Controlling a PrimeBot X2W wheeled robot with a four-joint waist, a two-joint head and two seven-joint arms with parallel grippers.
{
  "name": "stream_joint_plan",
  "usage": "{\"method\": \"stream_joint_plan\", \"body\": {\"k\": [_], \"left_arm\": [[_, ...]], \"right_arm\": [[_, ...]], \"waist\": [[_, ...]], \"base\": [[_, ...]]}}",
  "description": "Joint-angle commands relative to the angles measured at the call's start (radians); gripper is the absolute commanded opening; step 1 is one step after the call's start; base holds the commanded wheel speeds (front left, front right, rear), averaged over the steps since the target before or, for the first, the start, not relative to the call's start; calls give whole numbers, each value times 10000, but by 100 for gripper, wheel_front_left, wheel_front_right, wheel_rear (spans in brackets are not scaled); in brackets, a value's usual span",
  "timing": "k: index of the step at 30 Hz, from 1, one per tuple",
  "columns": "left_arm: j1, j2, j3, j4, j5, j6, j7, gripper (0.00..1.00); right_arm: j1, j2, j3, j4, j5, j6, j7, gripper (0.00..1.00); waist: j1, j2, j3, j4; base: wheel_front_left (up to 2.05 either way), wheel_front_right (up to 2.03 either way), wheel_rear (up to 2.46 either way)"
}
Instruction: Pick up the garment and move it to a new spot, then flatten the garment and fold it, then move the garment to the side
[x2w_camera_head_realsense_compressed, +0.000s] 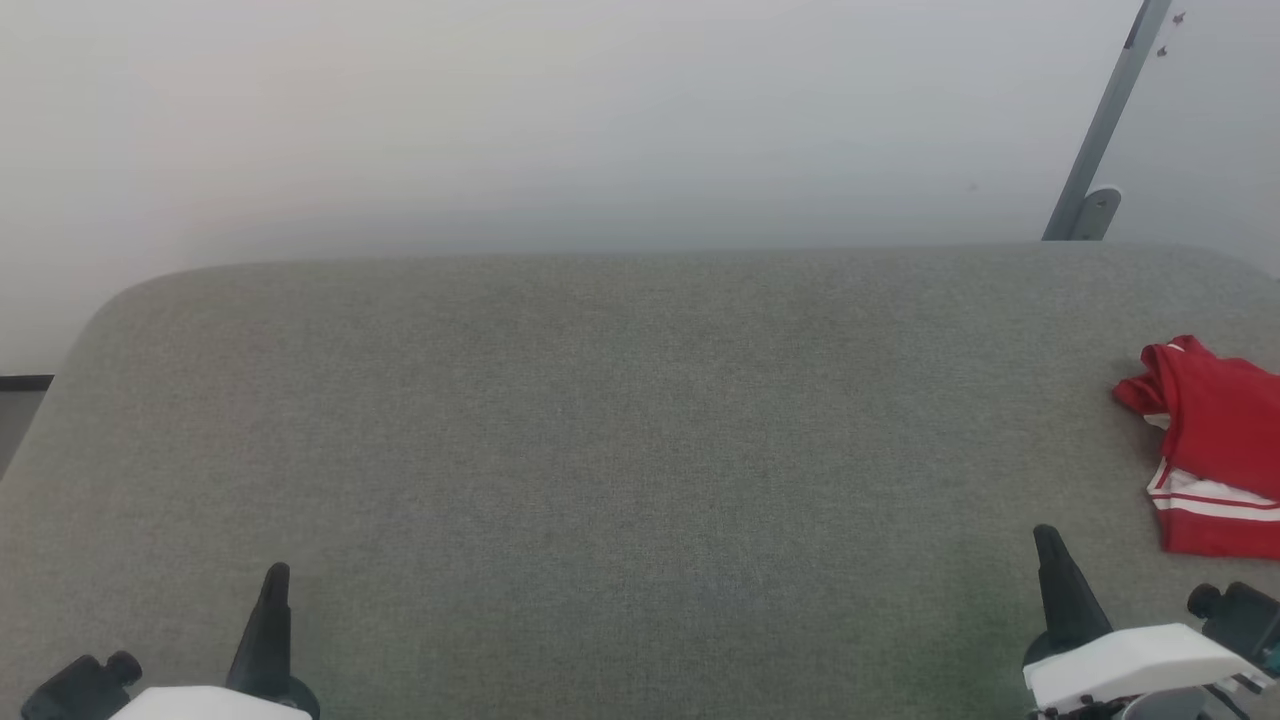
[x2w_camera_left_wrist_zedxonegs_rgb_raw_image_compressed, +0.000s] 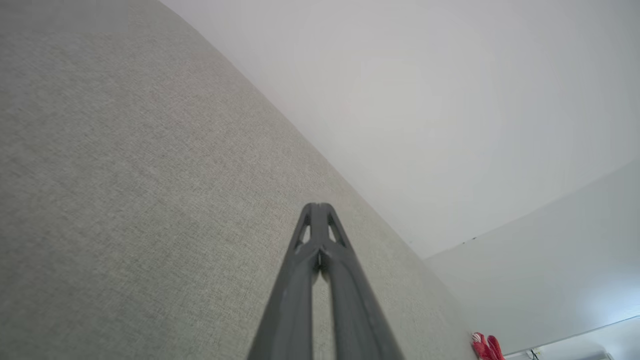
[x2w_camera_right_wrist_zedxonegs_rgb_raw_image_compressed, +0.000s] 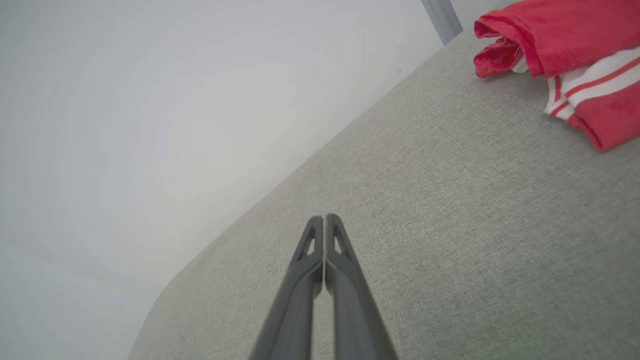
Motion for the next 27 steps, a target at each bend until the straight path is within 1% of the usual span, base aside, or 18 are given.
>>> {"method": "stream_joint_plan", "body": {"k": [1, 14, 27], "left_arm": [[-322, 29, 59, -78, -347, -13, 97, 0], [-667, -224, 62, 9, -1599, -16, 501, 0], [-937, -424, 65, 78, -2609, -19, 828, 0]], "right_arm": [[-307, 8, -18, -156, 445, -5, 98, 0], [-512, 27, -70, -148, 2117, -6, 501, 0], [-686, 44, -113, -137, 3486, -8, 823, 0]], "waist": [[0, -1, 10, -5], [0, -1, 74, -37], [0, -1, 134, -67]], "base": [[0, 0, 0], [0, 0, 0], [0, 0, 0]]}}
